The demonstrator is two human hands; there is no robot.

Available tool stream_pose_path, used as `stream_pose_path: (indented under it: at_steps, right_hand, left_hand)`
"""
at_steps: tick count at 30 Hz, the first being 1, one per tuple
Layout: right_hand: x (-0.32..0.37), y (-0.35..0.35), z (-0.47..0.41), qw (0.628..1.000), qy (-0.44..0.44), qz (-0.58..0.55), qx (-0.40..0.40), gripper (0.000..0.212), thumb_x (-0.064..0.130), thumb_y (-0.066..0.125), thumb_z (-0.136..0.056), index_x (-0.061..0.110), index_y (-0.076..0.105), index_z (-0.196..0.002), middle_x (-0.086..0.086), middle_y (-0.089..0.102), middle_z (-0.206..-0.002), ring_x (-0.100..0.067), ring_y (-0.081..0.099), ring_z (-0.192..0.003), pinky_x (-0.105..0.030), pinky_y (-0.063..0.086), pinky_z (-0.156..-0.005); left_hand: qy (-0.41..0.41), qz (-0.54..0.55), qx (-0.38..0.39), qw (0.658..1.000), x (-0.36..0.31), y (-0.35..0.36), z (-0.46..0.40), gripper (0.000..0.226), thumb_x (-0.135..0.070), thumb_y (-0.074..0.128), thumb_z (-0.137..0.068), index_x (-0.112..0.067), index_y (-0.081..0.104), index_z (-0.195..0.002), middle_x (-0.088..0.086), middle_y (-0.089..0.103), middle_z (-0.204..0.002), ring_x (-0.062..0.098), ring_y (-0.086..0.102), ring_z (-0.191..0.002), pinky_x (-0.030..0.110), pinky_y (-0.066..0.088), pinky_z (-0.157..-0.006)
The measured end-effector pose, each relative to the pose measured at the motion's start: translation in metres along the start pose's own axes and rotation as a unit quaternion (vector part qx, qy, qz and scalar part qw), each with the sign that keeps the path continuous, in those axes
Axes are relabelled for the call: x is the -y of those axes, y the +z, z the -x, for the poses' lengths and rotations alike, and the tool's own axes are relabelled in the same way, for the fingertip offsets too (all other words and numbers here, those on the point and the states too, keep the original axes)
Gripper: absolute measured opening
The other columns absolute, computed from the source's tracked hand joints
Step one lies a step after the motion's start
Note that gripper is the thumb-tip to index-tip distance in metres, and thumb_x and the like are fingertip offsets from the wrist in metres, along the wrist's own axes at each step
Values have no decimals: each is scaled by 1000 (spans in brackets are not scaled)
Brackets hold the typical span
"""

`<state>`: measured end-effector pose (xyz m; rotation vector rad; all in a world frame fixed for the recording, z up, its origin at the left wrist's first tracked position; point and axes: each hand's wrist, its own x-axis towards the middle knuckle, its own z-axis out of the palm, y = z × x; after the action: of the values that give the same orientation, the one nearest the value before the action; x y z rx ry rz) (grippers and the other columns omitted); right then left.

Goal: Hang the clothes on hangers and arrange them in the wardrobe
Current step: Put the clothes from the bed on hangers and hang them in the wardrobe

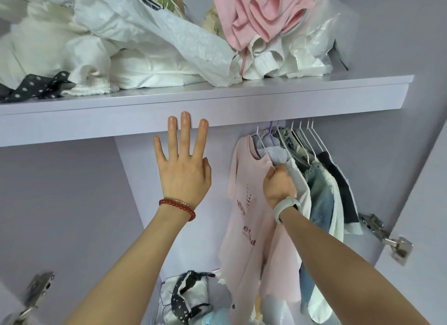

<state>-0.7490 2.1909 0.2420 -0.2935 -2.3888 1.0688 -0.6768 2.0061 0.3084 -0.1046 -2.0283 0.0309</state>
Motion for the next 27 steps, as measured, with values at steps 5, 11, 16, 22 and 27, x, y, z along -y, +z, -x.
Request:
stream_pose_path:
  at_steps: [5,11,16,22,27]
  right_hand:
    - [-7,-11,8,998,-17,-2,63,29,19,35,-96,5,45,-119,-21,57,-115,-39,55,-103,-37,40,-75]
    - [-33,-48,56,986,-115,62,107,51,11,42,-92,7,29,-141,-16,43,-134,-35,38,-123,-43,34,-102]
    - [-64,-94,121,968,-183,165,35,43,8,48,-89,2,45,-131,-16,48,-134,-34,41,-126,-44,33,-107]
    - [-134,-138,251,962,-84,258,35,44,13,50,-90,7,46,-133,-13,47,-137,-33,37,-131,-50,26,-109]
    - [-190,-186,391,948,129,288,47,47,25,33,-97,18,27,-143,-1,27,-150,-19,15,-141,-36,9,-115]
  left_hand:
    - [-12,11,26,1000,-3,-6,0,81,-16,64,-74,-18,24,-145,16,20,-151,36,14,-139,62,22,-104]
    - [-46,137,49,988,-31,-21,20,66,-22,53,-79,-16,33,-141,18,23,-150,40,16,-138,63,15,-105]
    - [-3,212,116,970,-63,-20,89,51,-17,54,-79,-9,51,-129,19,43,-139,40,36,-130,64,22,-101]
    - [51,277,276,919,-105,-32,219,43,-13,59,-75,-9,61,-118,14,57,-126,34,52,-119,59,34,-96]
    - [122,361,407,830,-157,-82,312,38,-5,65,-76,-5,62,-114,15,58,-124,33,52,-118,57,33,-97]
